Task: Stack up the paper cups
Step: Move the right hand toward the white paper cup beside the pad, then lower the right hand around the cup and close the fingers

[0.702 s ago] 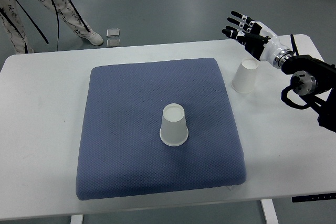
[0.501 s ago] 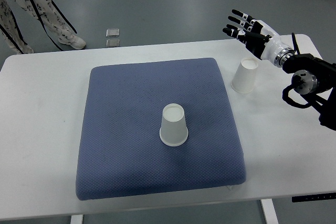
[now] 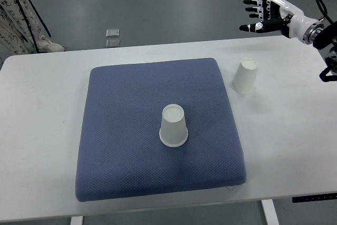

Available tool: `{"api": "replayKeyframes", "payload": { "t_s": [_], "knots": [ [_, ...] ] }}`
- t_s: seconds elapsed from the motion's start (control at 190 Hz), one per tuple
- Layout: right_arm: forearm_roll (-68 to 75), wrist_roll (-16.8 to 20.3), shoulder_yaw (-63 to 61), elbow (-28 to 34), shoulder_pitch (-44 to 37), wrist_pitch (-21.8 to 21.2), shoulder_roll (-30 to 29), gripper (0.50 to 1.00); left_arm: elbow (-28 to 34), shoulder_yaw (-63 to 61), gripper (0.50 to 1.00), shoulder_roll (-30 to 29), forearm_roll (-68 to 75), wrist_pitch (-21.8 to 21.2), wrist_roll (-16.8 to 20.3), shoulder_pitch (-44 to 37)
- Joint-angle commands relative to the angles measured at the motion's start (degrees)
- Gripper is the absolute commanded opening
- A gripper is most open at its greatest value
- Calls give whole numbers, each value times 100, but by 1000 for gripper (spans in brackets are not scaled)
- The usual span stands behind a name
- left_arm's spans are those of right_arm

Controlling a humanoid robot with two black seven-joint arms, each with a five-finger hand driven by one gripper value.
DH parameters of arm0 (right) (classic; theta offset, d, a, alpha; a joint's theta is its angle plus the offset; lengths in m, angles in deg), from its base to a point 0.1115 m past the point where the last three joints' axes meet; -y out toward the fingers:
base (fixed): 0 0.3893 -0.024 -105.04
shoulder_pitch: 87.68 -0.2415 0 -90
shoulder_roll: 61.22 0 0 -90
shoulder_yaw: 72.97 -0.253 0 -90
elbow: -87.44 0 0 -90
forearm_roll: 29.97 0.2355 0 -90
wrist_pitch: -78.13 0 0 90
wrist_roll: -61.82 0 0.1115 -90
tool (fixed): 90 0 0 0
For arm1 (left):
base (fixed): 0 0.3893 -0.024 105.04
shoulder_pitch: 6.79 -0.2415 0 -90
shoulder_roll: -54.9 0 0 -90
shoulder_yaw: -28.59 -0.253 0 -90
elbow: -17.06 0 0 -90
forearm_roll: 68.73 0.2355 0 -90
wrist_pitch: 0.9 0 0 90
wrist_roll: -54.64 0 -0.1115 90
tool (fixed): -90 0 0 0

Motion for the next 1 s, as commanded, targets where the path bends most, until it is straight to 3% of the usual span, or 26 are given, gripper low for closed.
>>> {"api": "replayKeyframes", "payload": {
  "t_s": [0.0, 0.185, 0.443, 0.76, 0.997],
  "knots": [
    [-834, -1, 496, 5, -277, -245, 146, 928, 9, 4, 1000, 0, 0, 0, -1, -4],
    [-1581, -9, 1313, -4, -699, -262, 313, 928, 35, -14, 1000, 0, 0, 0, -1, -4],
    [-2302, -1, 1946, -320, -699, -183, 226, 928, 35, -5, 1000, 0, 0, 0, -1, -4],
    [-2399, 131, 2552, -1304, -708, 309, -820, 928, 35, -5, 1000, 0, 0, 0, -1, -4],
    [-2399, 131, 3133, -1630, -629, 713, -1181, 926, 35, -5, 1000, 0, 0, 9, -1, -4]
  ]
}}
